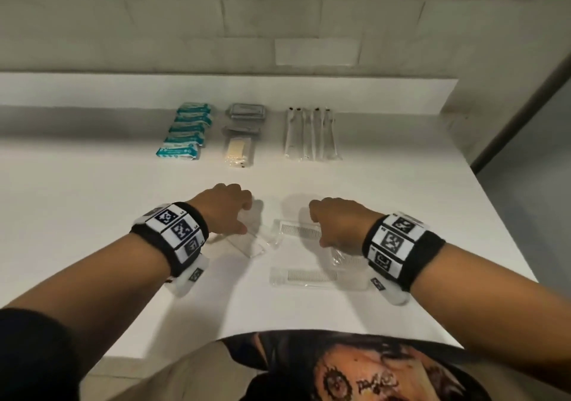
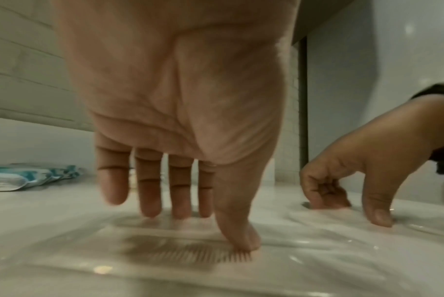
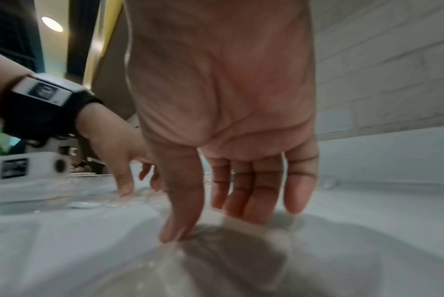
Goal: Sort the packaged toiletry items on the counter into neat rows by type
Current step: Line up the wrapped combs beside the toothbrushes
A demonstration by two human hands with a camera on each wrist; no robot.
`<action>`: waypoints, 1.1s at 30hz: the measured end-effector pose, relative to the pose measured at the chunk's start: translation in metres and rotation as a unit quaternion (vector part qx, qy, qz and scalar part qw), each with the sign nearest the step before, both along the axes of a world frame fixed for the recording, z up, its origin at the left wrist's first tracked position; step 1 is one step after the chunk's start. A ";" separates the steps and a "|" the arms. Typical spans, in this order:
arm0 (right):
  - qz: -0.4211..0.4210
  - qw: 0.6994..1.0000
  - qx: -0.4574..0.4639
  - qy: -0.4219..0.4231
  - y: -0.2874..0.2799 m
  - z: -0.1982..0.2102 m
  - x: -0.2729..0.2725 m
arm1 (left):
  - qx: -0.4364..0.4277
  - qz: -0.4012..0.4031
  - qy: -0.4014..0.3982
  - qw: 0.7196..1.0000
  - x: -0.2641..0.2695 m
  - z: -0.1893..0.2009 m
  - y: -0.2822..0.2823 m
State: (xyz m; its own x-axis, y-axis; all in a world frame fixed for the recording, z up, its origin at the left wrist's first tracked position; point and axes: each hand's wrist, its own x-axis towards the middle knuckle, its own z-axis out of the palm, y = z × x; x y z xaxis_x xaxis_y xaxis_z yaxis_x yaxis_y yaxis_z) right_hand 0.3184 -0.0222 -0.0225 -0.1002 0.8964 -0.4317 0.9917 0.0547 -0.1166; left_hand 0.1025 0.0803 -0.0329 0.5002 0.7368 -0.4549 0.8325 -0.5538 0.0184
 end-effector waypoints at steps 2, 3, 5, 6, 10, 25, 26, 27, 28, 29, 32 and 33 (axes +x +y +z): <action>-0.005 1.000 -0.004 -0.008 0.005 0.000 -0.003 | 0.000 0.000 0.008 1.000 0.002 -0.001 0.002; -0.004 1.000 -0.009 -0.024 0.007 0.001 -0.003 | -0.005 0.002 0.014 1.000 0.003 -0.002 0.004; 0.016 0.998 -0.007 -0.056 0.010 0.000 -0.004 | -0.019 0.004 0.027 0.999 0.004 -0.003 0.008; 0.032 0.997 0.005 -0.065 0.011 -0.001 -0.002 | -0.024 0.002 0.032 0.999 0.005 -0.003 0.010; -0.002 0.998 0.055 0.013 0.004 0.009 0.015 | -0.038 -0.006 0.041 0.998 0.005 -0.002 0.015; -0.134 0.989 -0.061 -0.029 -0.057 -0.017 0.045 | -0.049 0.014 -0.140 0.989 -0.012 -0.007 0.016; -0.142 0.989 -0.045 -0.016 -0.056 -0.016 0.045 | -0.050 0.038 -0.174 0.983 -0.017 -0.003 0.014; -0.151 0.988 -0.031 -0.002 -0.056 -0.012 0.043 | -0.055 0.052 -0.196 0.978 -0.023 0.002 0.010; -0.161 0.987 -0.021 0.018 -0.055 -0.008 0.040 | -0.065 0.056 -0.195 0.977 -0.029 0.006 0.006; -0.166 0.985 -0.023 0.040 -0.054 -0.004 0.033 | -0.073 0.049 -0.169 0.982 -0.037 0.008 0.001; -0.113 0.990 -0.078 0.035 -0.058 -0.003 0.000 | -0.066 0.002 -0.053 0.996 -0.052 0.003 -0.019; -0.080 0.993 -0.090 0.013 -0.060 -0.007 -0.012 | -0.053 -0.002 -0.033 0.998 -0.054 -0.001 -0.024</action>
